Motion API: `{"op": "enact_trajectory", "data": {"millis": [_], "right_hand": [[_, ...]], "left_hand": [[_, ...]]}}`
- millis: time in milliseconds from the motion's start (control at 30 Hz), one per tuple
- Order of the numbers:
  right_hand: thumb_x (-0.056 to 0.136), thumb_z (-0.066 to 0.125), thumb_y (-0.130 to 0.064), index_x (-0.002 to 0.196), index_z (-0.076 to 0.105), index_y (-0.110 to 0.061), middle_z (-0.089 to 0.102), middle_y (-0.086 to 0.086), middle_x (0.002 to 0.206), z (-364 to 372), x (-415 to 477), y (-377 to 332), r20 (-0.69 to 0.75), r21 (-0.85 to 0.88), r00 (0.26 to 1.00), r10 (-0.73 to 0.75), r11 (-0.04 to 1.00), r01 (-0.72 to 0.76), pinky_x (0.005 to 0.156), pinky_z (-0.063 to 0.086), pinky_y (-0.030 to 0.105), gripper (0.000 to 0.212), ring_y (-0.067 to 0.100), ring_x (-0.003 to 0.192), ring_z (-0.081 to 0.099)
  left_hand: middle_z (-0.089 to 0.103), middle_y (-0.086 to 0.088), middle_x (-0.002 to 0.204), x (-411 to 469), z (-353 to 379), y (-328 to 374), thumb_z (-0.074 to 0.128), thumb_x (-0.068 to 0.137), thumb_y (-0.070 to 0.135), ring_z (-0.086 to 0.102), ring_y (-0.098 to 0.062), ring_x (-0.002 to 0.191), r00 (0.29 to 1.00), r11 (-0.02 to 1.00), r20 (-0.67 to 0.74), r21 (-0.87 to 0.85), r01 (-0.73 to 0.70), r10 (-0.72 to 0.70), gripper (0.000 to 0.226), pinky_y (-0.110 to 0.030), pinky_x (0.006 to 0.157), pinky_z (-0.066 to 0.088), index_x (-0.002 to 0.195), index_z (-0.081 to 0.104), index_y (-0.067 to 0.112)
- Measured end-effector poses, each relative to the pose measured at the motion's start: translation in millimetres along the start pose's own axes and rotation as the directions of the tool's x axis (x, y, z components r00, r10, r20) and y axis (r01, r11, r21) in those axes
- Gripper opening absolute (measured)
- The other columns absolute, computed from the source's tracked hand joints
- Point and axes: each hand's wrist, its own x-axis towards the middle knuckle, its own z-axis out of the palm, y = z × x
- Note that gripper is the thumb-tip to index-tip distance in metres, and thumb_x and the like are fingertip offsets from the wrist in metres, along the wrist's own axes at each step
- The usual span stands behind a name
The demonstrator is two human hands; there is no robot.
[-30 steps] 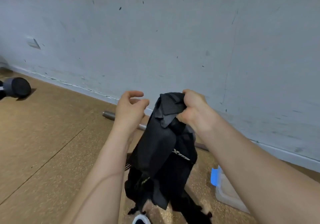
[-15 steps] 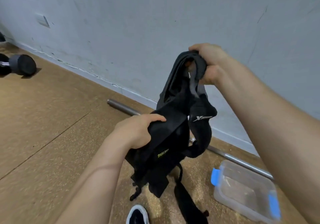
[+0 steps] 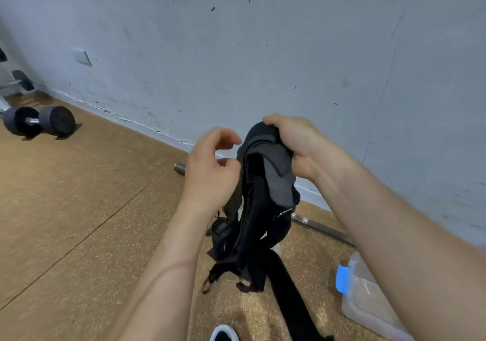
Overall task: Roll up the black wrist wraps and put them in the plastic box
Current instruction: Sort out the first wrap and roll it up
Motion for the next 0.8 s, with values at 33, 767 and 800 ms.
{"op": "enact_trajectory", "data": {"millis": [33,767,800], "right_hand": [[0.092,0.062,-0.019,0.08,0.06,-0.009,0.062,0.009,0.07,1.5,-0.9,5.8,0.05,-0.148,0.998,-0.03,0.988,0.037,0.054,0.049,0.026,0.016,0.022,0.056,0.06],[0.078,0.079,-0.003,0.134,0.061,-0.027,0.071,0.002,0.121,-62.1,-1.9,99.1,0.492,-0.299,0.87,-0.022,0.935,0.193,0.104,0.05,0.039,0.063,0.019,0.113,0.067],[0.076,0.082,-0.006,0.133,0.061,-0.032,0.071,-0.003,0.121,-61.2,-2.1,101.2,0.467,-0.324,0.884,-0.027,0.925,0.2,0.106,0.048,0.039,0.067,0.015,0.113,0.067]], "left_hand": [[0.064,0.007,0.115,0.5,-1.0,5.7,0.054,0.085,-0.005,0.06,-0.005,0.11,0.998,0.967,0.041,-0.251,0.051,-0.042,0.043,-0.019,0.085,0.049,0.1,0.061,0.035],[0.066,-0.003,0.073,11.8,7.4,0.2,0.071,0.071,-0.016,0.067,-0.018,0.075,0.964,0.449,0.252,-0.854,0.263,-0.084,0.028,-0.029,0.075,0.055,0.082,0.064,0.008],[0.064,-0.003,0.072,13.3,6.4,2.2,0.081,0.063,-0.006,0.066,-0.018,0.074,0.961,0.365,0.267,-0.89,0.273,-0.068,0.026,-0.028,0.079,0.053,0.075,0.066,0.011]]}}
